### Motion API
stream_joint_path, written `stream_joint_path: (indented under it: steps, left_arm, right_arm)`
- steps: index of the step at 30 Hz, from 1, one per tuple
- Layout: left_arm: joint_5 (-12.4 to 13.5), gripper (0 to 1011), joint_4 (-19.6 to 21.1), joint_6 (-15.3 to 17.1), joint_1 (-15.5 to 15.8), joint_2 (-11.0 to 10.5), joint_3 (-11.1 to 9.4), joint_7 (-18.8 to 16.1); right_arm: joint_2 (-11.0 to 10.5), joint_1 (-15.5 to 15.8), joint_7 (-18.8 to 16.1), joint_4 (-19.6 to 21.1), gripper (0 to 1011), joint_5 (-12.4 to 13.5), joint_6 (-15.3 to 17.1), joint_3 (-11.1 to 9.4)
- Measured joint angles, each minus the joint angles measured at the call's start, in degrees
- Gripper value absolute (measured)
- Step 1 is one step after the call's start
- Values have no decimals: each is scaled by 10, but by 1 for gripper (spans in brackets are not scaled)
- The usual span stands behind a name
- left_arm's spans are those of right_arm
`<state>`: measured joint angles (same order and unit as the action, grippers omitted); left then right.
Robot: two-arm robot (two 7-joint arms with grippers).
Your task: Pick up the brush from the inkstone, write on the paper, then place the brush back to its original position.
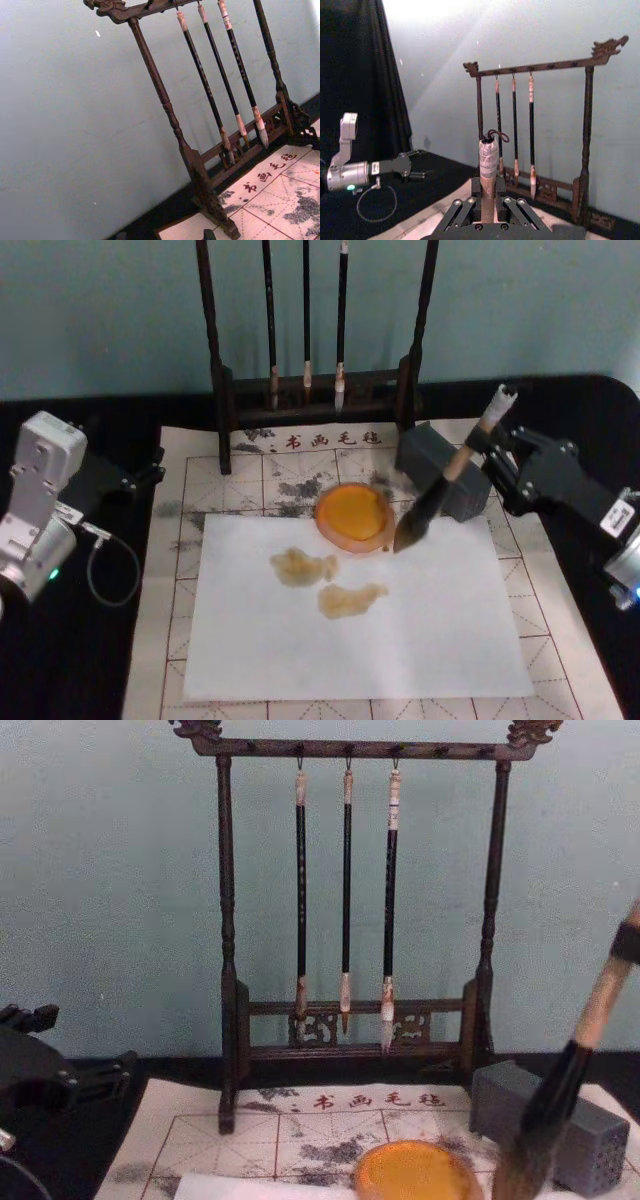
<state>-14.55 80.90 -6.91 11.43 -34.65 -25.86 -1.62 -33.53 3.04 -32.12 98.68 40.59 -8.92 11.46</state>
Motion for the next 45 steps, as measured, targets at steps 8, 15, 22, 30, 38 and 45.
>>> stream_joint_path:
  steps: [8,15,22,30,38,45]
  left_arm:
    - [0,1001,0,0,0,0,0,0]
    - [0,1001,0,0,0,0,0,0]
    - [0,1001,0,0,0,0,0,0]
    - [0,1001,0,0,0,0,0,0]
    - [0,1001,0,0,0,0,0,0]
    - [0,1001,0,0,0,0,0,0]
  right_arm:
    - [-7,20,5,4,182,-2,3,-1]
    - [-7,23,6,2,182,-8,5,3]
    - [-5,21,8,-3,182,-16,6,8]
    - [1,13,11,-9,182,-22,2,7]
    - [4,12,14,-10,182,-24,-3,0]
    - [1,16,17,-9,182,-30,-4,-7]
